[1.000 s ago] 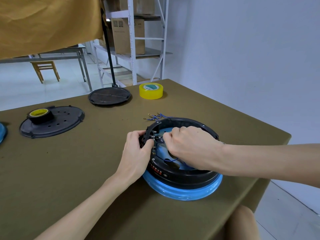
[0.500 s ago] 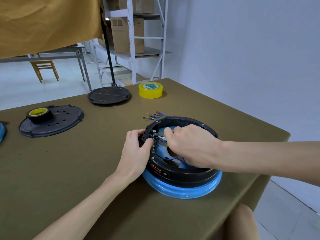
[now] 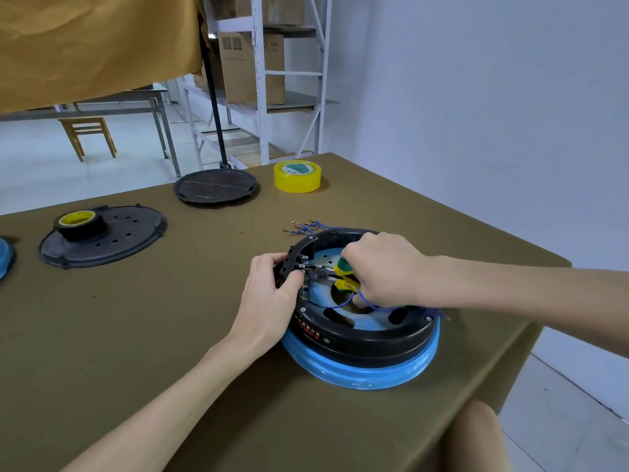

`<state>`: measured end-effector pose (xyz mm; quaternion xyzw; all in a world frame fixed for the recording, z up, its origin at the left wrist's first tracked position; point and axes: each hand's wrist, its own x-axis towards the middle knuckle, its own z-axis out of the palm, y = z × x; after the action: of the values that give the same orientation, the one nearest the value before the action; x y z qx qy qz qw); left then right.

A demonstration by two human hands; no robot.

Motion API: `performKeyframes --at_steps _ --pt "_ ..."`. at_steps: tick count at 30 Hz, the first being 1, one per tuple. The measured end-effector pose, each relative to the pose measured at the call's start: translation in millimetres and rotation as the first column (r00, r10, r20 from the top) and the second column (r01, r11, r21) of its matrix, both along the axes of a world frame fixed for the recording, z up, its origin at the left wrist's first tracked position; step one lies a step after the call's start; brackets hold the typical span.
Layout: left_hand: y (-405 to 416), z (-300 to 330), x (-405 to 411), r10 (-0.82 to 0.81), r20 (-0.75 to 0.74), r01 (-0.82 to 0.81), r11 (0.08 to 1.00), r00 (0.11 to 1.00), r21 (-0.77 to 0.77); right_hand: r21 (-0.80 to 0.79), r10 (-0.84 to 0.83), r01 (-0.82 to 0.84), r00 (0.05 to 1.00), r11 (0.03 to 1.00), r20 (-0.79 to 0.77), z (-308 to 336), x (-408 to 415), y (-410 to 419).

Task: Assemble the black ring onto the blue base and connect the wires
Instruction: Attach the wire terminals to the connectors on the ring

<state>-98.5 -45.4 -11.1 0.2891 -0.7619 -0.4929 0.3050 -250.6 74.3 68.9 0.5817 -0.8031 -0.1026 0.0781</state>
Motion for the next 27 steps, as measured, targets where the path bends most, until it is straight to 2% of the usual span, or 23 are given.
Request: performKeyframes --at_steps 3,6,9,14,16,21,27 --pt "0 1 0 0.0 0.001 0.0 1.0 1.0 0.007 0.031 -0.055 0.053 0.995 0.998 0.082 4 -5 -4" --pt "0 2 0 -0.003 0.003 0.003 1.0 1.0 0.007 0.134 -0.177 0.149 0.957 0.98 0.228 7 -9 -10" --pt "0 2 2 -0.011 0.006 0.011 1.0 1.0 0.003 0.261 -0.276 0.205 0.92 0.944 0.278 12 -10 -21" --pt "1 4 2 -0.011 0.01 0.011 1.0 1.0 0.004 0.416 -0.414 0.226 0.794 0.881 0.445 28 -16 -35" --pt "1 4 2 -0.013 0.013 0.013 1.0 1.0 0.004 0.467 -0.443 0.213 0.767 0.858 0.464 33 -18 -36" --pt "0 3 2 -0.011 0.0 0.011 1.0 1.0 0.013 0.567 -0.462 0.164 0.773 0.807 0.434 34 -17 -43" --pt "0 1 1 -0.015 -0.023 0.016 1.0 1.0 0.015 0.587 -0.496 0.143 0.71 0.797 0.5 34 -17 -43"
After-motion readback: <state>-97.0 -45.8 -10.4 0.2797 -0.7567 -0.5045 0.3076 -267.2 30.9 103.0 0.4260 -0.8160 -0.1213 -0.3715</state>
